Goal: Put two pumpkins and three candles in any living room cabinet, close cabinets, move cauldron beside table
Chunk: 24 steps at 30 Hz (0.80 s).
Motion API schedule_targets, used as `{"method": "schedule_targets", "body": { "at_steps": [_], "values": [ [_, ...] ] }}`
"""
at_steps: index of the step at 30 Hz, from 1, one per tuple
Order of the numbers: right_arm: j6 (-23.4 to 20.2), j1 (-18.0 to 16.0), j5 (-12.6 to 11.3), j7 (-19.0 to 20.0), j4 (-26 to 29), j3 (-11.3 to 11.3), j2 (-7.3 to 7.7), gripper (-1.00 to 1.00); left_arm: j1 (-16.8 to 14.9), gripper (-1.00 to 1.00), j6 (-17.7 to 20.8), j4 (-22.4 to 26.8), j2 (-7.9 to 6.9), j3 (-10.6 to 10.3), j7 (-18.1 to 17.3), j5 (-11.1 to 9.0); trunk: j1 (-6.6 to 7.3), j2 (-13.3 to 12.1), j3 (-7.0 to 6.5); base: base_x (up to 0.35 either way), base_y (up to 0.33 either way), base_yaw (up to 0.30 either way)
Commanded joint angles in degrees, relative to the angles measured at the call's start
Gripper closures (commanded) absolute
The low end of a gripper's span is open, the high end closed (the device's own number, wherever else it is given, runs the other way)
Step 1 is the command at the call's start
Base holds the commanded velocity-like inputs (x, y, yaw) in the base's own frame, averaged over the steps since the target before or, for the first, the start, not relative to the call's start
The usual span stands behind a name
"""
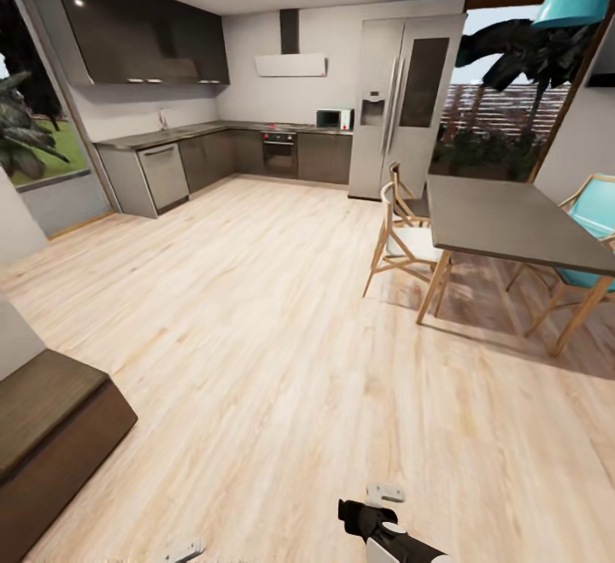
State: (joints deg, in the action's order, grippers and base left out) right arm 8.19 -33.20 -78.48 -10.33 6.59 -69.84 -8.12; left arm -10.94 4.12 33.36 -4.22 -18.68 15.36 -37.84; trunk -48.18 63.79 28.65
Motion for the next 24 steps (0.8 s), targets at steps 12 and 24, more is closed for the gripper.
{"method": "schedule_targets", "body": {
  "at_steps": [12, 24],
  "values": [
    [0.32, -0.03, -0.45, -0.31, 0.09, -0.48, 0.01, -1.00, -0.04, -1.00, 0.19, 0.13, -0.03, -0.48, 0.54, -0.48, 0.00, 0.04, 0.06, 0.000, 0.000, 0.292],
    [0.36, -0.03, -0.45, -0.31, 0.09, -0.54, -0.05, -1.00, -0.04, -1.00, 0.19, 0.13, 0.82, -0.48, 0.54, -0.43, 0.00, 0.04, 0.06, 0.000, 0.000, 0.292]
  ]
}}
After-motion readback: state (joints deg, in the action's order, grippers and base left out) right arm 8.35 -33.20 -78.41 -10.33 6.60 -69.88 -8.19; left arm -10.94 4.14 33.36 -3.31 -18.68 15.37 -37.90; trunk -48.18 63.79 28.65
